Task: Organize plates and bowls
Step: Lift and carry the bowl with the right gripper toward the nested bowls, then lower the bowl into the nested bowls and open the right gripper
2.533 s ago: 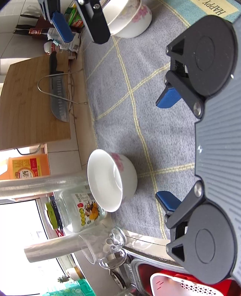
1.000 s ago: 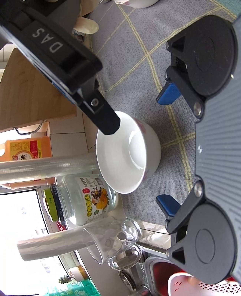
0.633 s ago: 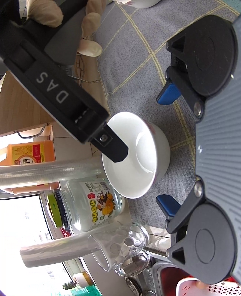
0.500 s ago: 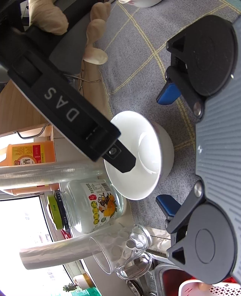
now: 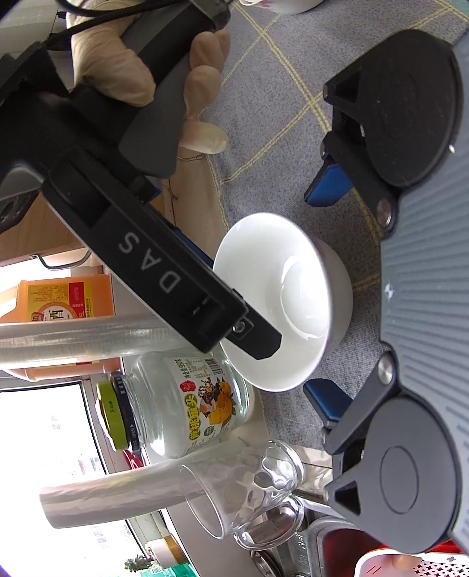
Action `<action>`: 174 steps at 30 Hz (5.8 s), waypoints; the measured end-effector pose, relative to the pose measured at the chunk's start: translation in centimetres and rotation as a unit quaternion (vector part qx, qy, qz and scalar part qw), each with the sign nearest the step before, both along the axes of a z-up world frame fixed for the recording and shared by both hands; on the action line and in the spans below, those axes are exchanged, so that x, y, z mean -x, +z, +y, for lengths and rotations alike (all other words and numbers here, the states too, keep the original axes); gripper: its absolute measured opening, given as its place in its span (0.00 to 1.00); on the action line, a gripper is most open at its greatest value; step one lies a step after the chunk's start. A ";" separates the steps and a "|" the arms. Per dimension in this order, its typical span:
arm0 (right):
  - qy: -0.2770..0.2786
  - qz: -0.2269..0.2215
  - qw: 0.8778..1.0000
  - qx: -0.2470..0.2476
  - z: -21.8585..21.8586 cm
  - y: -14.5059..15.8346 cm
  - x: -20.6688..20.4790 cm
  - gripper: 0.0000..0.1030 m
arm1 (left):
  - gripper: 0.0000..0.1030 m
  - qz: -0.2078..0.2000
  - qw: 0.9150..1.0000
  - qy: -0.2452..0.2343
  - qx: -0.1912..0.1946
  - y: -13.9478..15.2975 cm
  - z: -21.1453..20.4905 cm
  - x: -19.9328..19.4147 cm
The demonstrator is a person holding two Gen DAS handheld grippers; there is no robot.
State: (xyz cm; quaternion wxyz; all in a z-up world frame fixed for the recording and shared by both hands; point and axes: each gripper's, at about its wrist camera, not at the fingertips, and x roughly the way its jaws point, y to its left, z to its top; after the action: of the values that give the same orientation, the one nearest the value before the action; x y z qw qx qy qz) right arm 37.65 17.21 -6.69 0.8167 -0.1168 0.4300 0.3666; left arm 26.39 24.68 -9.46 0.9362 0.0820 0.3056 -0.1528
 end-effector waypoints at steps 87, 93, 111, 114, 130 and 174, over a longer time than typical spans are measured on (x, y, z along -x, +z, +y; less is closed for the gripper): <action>-0.065 0.021 0.995 -0.070 -13.9 6.5 15.4 0.92 | 0.90 0.016 0.988 -0.154 -0.004 7.2 -8.6 10.0; -0.103 0.007 0.992 -0.066 -16.7 7.6 16.7 0.92 | 0.90 0.007 0.980 -0.197 0.005 7.9 -10.4 9.8; -0.219 -0.014 0.974 -0.055 -24.1 7.9 20.1 0.92 | 0.90 0.020 0.956 -0.290 0.032 7.2 -17.1 9.2; -0.231 -0.010 0.971 -0.056 -25.0 7.5 20.5 0.92 | 0.90 0.026 0.954 -0.297 0.036 6.8 -17.7 9.4; -0.246 0.011 0.968 -0.051 -26.4 5.0 20.2 0.92 | 0.90 0.053 0.952 -0.299 0.031 5.1 -18.9 9.2; -0.270 -0.030 0.962 -0.031 -26.7 3.2 21.4 1.00 | 0.95 0.064 0.952 -0.298 0.021 4.2 -18.2 9.3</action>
State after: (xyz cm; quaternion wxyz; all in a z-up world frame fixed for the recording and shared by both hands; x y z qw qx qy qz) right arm 16.21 -9.49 -3.48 0.9012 0.0182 0.4090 0.1425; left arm 17.05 6.46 -5.30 0.8283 0.1399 0.3234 -0.4358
